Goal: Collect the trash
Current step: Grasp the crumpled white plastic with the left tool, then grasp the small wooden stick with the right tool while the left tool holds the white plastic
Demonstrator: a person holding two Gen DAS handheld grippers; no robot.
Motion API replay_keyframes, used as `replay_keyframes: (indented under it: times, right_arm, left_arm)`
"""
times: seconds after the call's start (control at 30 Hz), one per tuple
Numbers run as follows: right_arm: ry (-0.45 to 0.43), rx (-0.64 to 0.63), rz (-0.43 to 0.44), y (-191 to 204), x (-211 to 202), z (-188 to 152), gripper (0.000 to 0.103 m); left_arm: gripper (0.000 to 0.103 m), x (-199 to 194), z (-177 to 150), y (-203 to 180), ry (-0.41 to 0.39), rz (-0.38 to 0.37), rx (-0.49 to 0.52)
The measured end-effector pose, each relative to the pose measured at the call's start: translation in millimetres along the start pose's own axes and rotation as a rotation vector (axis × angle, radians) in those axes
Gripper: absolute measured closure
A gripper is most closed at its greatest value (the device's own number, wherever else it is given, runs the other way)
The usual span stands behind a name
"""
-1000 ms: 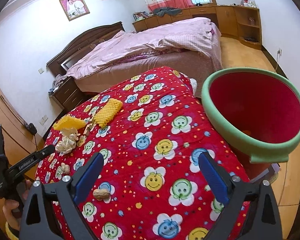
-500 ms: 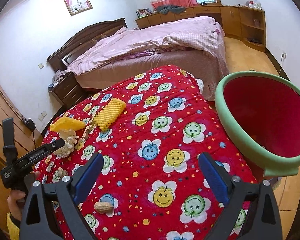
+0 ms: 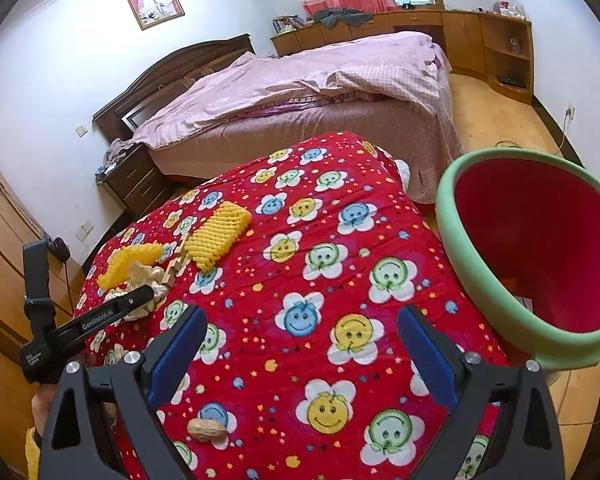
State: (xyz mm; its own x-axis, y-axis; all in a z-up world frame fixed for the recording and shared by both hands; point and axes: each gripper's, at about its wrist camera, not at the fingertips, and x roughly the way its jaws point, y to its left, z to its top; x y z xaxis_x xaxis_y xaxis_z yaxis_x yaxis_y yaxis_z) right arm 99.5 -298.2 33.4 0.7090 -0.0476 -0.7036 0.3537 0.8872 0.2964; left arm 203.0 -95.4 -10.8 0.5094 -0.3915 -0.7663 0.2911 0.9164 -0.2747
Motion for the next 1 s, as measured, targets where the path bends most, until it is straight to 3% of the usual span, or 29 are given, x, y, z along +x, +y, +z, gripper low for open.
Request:
replay_keyframes:
  times: [0.1, 0.3, 0.5, 0.87, 1.0]
  right_arm:
    - [0.001, -0.012, 0.003, 8, 4, 4, 0.005]
    - [0.002, -0.051, 0.021, 28, 11, 10, 0.005]
    - [0.015, -0.074, 0.043, 51, 22, 14, 0.005]
    - [0.074, -0.139, 0.095, 98, 54, 12, 0.005]
    - [0.104, -0.167, 0.108, 116, 70, 9, 0.007]
  left_arm:
    - [0.073, -11, -3, -2, -0.018, -0.012, -0.006]
    - [0.073, -48, -5, -6, -0.09, -0.029, 0.01]
    - [0.073, -76, -2, 12, -0.135, -0.03, -0.036]
    - [0.073, -107, -4, 50, -0.183, 0.025, -0.088]
    - [0.073, -105, -6, 68, -0.196, 0.091, -0.12]
